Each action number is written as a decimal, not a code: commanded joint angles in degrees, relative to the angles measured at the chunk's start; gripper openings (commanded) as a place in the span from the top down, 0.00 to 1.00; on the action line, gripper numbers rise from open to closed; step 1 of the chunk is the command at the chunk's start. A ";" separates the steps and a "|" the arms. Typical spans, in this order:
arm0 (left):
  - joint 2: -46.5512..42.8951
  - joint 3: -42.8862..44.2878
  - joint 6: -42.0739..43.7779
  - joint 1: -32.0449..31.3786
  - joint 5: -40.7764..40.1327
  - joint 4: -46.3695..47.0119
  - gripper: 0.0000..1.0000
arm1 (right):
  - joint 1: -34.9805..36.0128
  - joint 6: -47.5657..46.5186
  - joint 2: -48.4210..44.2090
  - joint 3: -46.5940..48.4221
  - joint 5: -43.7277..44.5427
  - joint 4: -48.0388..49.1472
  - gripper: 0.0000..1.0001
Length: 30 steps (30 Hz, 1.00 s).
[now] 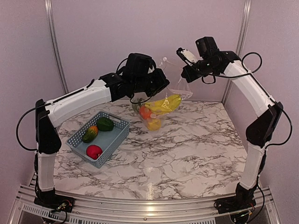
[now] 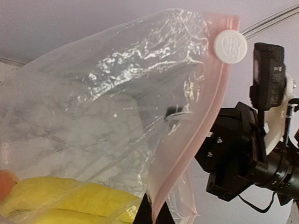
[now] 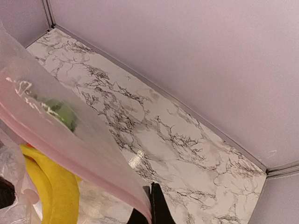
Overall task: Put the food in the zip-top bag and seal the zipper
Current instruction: Adjust the zipper food storage bag at the center of the board.
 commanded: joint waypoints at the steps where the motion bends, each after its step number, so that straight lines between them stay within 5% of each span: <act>1: 5.49 0.23 -0.32 1.06 2.30 -6.29 1.00 | -0.97 -0.23 -3.12 0.99 0.70 1.62 1.00; 5: 7.21 6.09 1.01 1.95 3.20 -8.00 1.00 | -0.98 -0.48 -3.92 -0.58 -6.70 -0.46 1.00; 8: 5.10 3.49 1.19 2.14 0.70 -5.44 1.00 | -0.88 -0.52 -4.33 -3.77 -2.62 -0.04 1.00; 11: 5.69 4.37 -2.38 2.11 8.00 -1.24 1.00 | -0.97 -2.08 -2.04 -3.33 -0.12 -3.17 1.00; 14: 8.41 6.20 -0.10 1.53 3.65 -7.47 1.00 | -0.98 -2.23 -3.98 -6.18 0.05 -0.38 1.00; 16: 8.74 5.53 -2.01 2.43 9.86 -5.55 1.00 | -0.97 -1.79 -2.77 -4.62 -0.35 -1.95 1.00; 19: 7.94 4.56 0.99 1.57 3.01 -7.93 1.00 | -0.96 -1.83 -3.32 -6.23 -0.97 -1.39 1.00; 21: 7.76 4.40 0.46 2.24 8.02 -4.42 1.00 | -0.97 -1.86 -2.96 -5.72 -1.18 -1.70 1.00; 30: 7.49 8.83 2.60 4.51 6.10 -4.05 1.00 | -1.07 -2.22 -1.13 3.29 1.71 2.11 1.00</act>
